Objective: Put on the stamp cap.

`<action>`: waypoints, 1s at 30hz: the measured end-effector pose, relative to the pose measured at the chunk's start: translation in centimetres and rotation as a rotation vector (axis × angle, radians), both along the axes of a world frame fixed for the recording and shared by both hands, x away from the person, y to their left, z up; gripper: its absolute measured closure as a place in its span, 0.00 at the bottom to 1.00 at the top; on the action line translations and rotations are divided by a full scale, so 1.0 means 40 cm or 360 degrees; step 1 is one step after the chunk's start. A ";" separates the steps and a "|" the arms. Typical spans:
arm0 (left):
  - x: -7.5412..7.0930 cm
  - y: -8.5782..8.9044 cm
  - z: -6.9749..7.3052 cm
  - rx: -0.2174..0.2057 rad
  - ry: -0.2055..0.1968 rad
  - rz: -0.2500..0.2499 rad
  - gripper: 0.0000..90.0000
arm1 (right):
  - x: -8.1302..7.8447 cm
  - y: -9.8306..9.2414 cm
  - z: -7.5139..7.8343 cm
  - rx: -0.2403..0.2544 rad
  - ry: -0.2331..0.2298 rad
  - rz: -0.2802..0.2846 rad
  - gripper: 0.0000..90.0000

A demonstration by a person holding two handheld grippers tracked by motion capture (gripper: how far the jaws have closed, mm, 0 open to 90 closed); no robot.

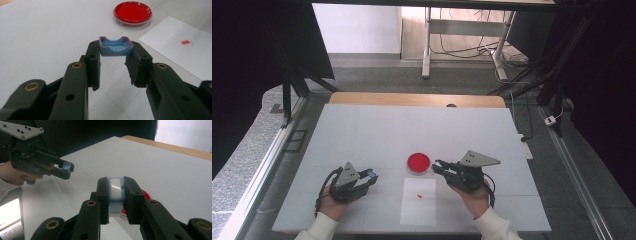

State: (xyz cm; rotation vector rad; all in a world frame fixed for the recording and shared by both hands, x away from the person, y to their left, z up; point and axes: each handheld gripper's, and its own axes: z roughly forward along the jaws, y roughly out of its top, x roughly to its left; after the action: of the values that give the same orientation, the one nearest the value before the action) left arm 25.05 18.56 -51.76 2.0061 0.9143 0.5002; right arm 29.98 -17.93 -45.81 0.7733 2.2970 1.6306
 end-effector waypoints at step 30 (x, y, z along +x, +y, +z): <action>0.027 -0.127 0.024 -0.0002 -0.0038 -0.0141 0.71 | -0.001 0.006 0.003 0.0032 -0.0013 0.0002 0.83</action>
State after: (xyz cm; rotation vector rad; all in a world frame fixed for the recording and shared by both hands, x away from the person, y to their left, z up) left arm 26.13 13.48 -50.80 2.0259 0.8068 0.4730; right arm 29.96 -17.67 -45.70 0.7682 2.2794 1.6571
